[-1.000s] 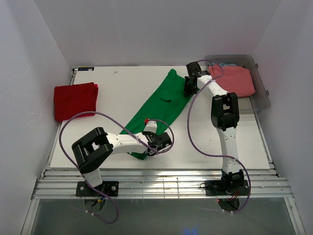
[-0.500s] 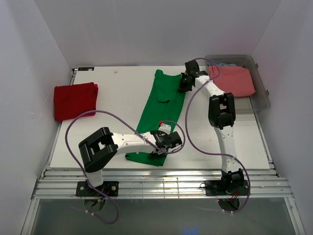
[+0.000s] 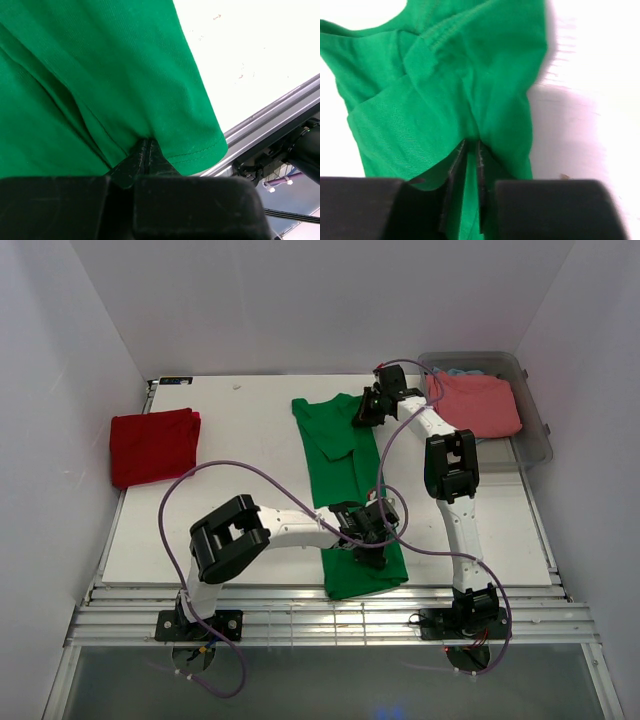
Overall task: Fold and stack the t-shirts
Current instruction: Fold the tshirt
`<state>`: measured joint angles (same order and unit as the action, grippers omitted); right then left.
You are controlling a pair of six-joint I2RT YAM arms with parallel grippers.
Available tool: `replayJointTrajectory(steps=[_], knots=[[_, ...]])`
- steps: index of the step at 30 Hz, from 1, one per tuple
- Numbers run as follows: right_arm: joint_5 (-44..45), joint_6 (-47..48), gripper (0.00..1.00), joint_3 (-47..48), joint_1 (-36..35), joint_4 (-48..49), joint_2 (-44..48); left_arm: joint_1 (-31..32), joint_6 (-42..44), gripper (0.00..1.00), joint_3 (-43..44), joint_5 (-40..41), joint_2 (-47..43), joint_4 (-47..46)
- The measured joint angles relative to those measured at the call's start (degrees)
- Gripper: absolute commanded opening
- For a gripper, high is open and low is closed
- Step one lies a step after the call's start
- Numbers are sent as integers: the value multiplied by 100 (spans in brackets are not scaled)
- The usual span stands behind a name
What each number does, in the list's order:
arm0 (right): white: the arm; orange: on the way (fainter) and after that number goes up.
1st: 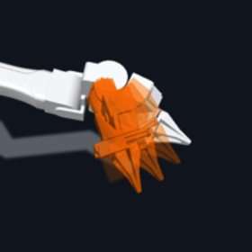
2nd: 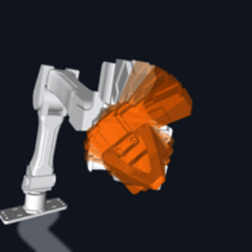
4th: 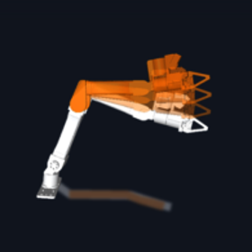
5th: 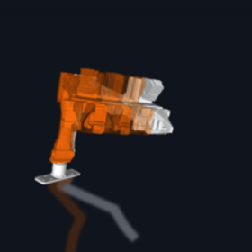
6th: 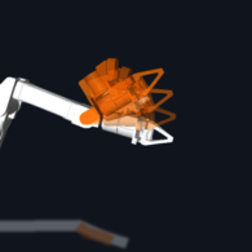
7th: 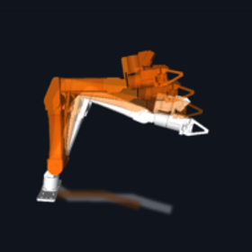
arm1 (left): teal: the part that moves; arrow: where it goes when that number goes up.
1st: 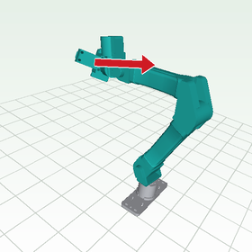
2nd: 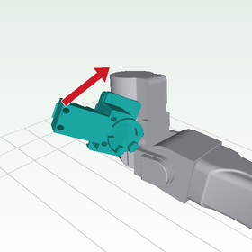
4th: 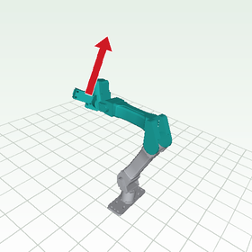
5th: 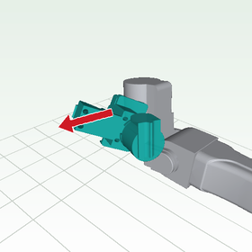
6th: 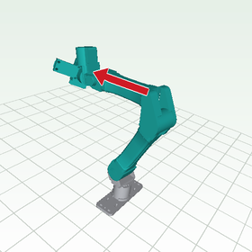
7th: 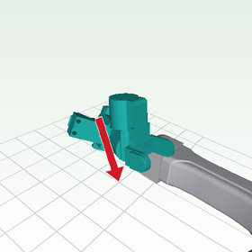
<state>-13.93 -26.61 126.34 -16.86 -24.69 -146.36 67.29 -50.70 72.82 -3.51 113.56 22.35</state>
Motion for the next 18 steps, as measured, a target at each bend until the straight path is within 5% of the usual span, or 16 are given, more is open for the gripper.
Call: replayJointTrajectory(steps=[4,10,13,15,18], knots=[[-297,188,39,-133,33,315,52,68,-22,0,15,245,-79,-11],[-87,909,43,-767,37,428,874,162,129,9,485,1589,-105,1078],[313,1266,49,-1746,39,428,2234,-13,229,46,870,2343,-192,1777],[625,1471,51,-2406,39,396,3394,-140,240,61,1038,2793,-444,2020],[1038,1657,51,-3180,31,372,5031,-249,271,68,1104,3161,-1080,2184]])
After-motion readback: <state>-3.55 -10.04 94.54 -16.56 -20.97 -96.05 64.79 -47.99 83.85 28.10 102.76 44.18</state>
